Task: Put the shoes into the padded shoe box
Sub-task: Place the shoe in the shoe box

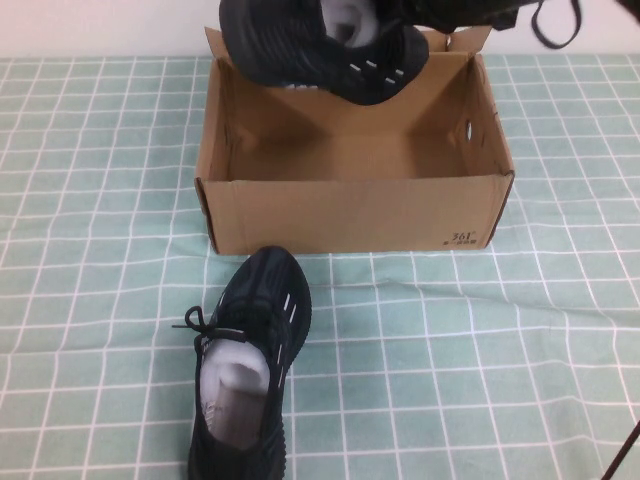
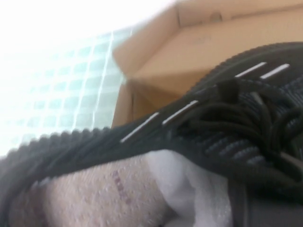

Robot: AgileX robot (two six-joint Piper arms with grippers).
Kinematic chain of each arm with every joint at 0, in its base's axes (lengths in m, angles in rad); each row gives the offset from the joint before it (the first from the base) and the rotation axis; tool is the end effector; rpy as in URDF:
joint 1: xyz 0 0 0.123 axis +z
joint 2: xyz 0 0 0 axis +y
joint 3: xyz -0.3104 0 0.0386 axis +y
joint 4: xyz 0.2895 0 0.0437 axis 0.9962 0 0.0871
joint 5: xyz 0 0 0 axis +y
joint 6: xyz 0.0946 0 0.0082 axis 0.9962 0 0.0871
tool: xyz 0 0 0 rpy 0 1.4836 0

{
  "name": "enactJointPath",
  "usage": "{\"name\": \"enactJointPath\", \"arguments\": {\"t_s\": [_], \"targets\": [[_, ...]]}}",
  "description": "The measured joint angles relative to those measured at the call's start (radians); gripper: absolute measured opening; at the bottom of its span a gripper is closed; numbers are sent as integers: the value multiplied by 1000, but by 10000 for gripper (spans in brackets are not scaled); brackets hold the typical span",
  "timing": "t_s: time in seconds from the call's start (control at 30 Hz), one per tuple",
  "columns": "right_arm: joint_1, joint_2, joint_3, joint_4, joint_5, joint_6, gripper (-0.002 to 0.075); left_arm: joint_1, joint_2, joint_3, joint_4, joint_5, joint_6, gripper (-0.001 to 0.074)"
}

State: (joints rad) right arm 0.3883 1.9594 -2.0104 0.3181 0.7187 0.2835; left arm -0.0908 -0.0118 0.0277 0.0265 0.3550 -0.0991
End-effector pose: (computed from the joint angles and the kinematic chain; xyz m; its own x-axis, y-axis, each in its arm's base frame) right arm 0.4731 0.2147 0.4050 -0.6893 0.2493 -0.6803 -0.2153 0.8261 0.5209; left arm 0.0703 -0.0055 0.1704 -0.2840 -0.0486 -0.9576 0.0610 0.9958 -0.0687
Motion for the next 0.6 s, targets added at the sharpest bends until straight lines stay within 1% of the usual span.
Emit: {"name": "enactJointPath", "arguments": {"t_s": [0.2, 0.4, 0.6], "targets": [[-23, 86, 0, 98, -68, -46, 19, 0, 0, 0, 0, 0, 0, 4], [-24, 116, 0, 123, -101, -117, 19, 0, 0, 0, 0, 0, 0, 4], [-24, 126, -2, 147, -111, -128, 19, 0, 0, 0, 0, 0, 0, 4]]}}
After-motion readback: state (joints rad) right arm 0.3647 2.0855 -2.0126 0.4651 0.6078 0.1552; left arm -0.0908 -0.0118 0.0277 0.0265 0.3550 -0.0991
